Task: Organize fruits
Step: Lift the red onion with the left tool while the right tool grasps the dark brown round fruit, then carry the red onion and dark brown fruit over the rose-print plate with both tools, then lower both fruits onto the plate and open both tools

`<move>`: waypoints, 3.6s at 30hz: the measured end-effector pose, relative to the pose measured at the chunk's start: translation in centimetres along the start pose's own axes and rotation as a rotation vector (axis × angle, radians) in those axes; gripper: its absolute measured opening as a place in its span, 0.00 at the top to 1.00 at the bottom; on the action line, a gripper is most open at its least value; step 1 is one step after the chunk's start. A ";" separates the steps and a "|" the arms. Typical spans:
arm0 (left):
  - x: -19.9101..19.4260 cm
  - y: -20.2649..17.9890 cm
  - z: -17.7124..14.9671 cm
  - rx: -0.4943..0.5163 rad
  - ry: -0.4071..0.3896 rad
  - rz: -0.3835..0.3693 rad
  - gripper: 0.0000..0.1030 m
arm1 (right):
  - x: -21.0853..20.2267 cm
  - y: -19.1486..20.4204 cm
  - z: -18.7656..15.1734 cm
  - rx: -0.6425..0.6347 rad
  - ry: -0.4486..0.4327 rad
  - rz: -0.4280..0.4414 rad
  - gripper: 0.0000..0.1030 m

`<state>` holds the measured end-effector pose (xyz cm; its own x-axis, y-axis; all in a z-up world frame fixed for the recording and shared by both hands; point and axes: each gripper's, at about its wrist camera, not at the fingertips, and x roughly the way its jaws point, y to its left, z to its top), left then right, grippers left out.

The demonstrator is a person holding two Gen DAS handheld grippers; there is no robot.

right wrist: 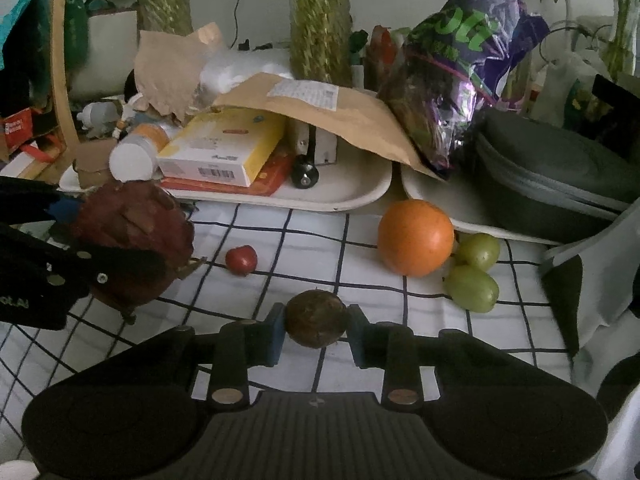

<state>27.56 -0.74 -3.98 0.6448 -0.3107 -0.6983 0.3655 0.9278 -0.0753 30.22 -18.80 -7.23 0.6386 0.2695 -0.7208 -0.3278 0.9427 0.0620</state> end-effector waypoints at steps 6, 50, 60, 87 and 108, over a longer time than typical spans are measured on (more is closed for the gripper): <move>-1.2 -1.1 -0.2 0.024 -0.009 -0.020 0.35 | -1.8 0.1 -0.2 -0.008 -0.018 0.006 0.68; -7.3 -11.8 -9.4 0.149 0.120 -0.125 0.31 | -14.0 2.1 -6.6 0.020 -0.038 0.038 0.67; -6.7 -11.5 -9.4 0.112 0.184 -0.114 0.22 | -15.2 1.7 -7.8 0.042 -0.022 0.045 0.67; -14.9 -11.2 -12.3 -0.010 0.104 -0.056 0.22 | -18.0 4.9 -13.0 -0.005 0.086 0.068 0.67; -16.3 -10.9 -13.8 -0.058 0.120 -0.041 0.22 | -20.6 5.9 -14.8 0.041 0.035 -0.042 0.00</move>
<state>3.78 -2.96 -1.61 0.5436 -0.3250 -0.7739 0.3485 0.9262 -0.1442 4.84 -21.71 -2.20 0.6261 0.2234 -0.7470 -0.2725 0.9604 0.0589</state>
